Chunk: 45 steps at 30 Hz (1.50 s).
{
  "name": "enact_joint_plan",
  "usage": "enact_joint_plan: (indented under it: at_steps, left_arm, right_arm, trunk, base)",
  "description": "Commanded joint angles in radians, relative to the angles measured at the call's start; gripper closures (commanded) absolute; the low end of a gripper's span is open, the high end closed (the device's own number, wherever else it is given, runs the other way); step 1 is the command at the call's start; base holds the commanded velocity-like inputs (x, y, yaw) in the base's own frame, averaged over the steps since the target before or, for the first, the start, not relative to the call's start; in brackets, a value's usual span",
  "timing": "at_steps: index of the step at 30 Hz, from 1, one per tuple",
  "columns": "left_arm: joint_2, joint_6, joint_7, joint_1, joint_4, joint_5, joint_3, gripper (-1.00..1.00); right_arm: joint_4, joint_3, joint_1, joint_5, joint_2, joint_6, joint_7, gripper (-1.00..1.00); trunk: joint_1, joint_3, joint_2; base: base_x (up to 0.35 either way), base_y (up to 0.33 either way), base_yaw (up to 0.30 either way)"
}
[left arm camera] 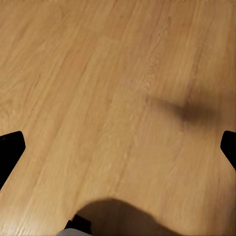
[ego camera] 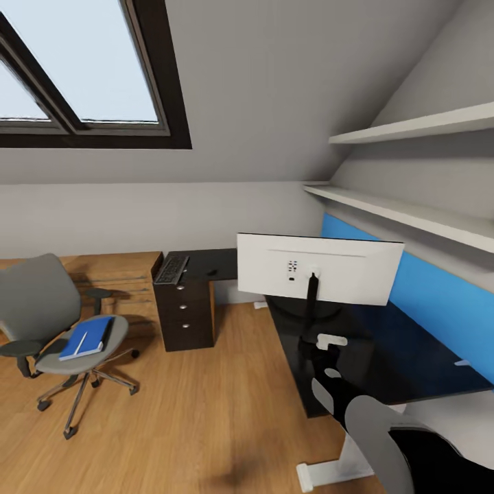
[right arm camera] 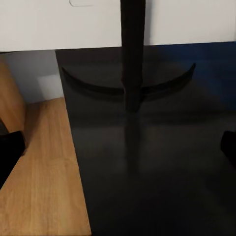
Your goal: In the bedroom, organize the workspace by keeping the computer under the desk, ensuring the monitor is on the desk, placing the keyboard on the desk next to the monitor, placing the mouse on the desk next to the keyboard, moving the folder from the swivel chair onto the desk next to the mouse, stacking the notebook on top of the folder with the pen on top of the notebook, and positioning the swivel chair next to the desk.
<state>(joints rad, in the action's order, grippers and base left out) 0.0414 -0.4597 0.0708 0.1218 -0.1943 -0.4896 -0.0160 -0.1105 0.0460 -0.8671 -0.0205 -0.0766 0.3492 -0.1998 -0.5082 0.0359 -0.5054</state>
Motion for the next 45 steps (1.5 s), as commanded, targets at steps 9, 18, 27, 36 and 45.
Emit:
enact_joint_plan:
  at_steps: [9, 18, 27, 36, 45]
  left_arm:
    - [0.000, -0.002, 0.007, 0.001, 0.001, -0.007, -0.002, -1.00]
    - [0.000, -0.002, 0.007, 0.001, 0.001, -0.007, -0.002, -1.00]
    - [-0.002, -0.002, 0.007, 0.001, 0.001, -0.007, -0.001, -1.00]
    - [-0.003, -0.002, 0.007, 0.001, 0.001, -0.007, 0.000, -1.00]
    - [-0.003, -0.002, 0.007, 0.001, 0.001, -0.007, 0.000, -1.00]
  right_arm:
    - [0.019, 0.004, -0.001, -0.004, -0.043, 0.006, 0.000, -1.00]
    - [0.021, 0.004, -0.001, -0.004, -0.052, 0.007, -0.001, -1.00]
    - [0.021, 0.004, -0.001, -0.004, -0.055, 0.007, -0.001, -1.00]
    - [0.022, 0.004, -0.001, -0.003, -0.055, 0.007, -0.001, -1.00]
    - [0.022, 0.005, -0.001, -0.004, -0.055, 0.007, -0.001, -1.00]
  trunk:
    - [-0.001, 0.002, -0.002]
    - [-0.001, 0.002, -0.002]
    - [-0.001, 0.002, -0.002]
    - [-0.001, 0.002, -0.002]
    - [-0.001, 0.002, -0.002]
  base:
    - [0.004, 0.006, 0.069]
    - [0.000, 0.000, 0.240]
    - [0.000, 0.000, 0.271]
    - [0.000, 0.000, 0.275]
    - [0.000, 0.000, 0.173]
